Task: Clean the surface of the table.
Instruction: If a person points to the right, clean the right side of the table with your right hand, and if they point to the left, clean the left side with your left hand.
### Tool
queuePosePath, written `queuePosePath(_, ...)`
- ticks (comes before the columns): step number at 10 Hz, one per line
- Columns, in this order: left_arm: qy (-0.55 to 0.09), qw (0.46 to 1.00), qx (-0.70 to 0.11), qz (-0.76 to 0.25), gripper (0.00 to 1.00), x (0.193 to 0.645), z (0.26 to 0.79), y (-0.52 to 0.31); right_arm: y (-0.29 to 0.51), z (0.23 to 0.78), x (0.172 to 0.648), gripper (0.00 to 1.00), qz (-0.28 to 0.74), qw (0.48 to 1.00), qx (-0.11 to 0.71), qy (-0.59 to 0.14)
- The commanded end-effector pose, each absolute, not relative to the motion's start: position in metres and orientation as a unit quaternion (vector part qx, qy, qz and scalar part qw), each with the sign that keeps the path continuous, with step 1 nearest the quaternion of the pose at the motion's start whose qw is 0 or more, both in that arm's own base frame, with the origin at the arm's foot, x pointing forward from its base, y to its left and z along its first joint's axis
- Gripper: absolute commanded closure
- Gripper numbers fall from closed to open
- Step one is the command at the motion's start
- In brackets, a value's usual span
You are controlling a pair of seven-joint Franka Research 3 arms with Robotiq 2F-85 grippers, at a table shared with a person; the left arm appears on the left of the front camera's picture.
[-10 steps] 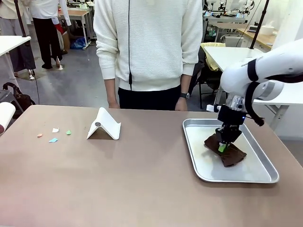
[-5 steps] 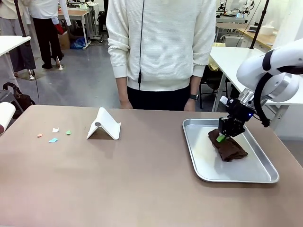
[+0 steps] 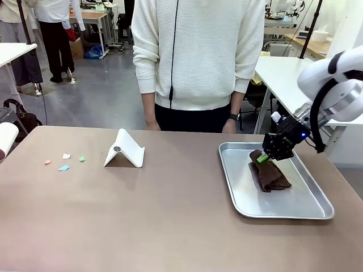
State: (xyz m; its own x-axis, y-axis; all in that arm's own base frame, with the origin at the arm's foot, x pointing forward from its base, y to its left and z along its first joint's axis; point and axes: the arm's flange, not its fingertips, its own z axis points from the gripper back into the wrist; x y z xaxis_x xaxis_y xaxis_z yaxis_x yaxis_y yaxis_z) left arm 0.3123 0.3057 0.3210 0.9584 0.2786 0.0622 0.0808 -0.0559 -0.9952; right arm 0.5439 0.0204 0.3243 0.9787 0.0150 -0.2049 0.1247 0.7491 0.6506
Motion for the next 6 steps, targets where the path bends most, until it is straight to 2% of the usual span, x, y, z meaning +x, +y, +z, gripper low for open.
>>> queuePosePath(1, -0.122, 0.677, -0.723, 0.067, 1.00, 0.309, 0.324, 0.305, 0.003, 0.343, 0.540, 0.92, -0.051, 0.879, 0.460, 0.114)
queuePosePath(4, -0.122, 0.677, -0.723, 0.067, 1.00, 0.309, 0.324, 0.305, -0.033, 0.363, 0.515, 0.92, -0.040, 0.803, 0.581, 0.130)
queuePosePath(6, -0.122, 0.677, -0.723, 0.067, 1.00, 0.309, 0.324, 0.305, -0.068, 0.372, 0.485, 0.92, 0.003, 0.745, 0.654, 0.132)
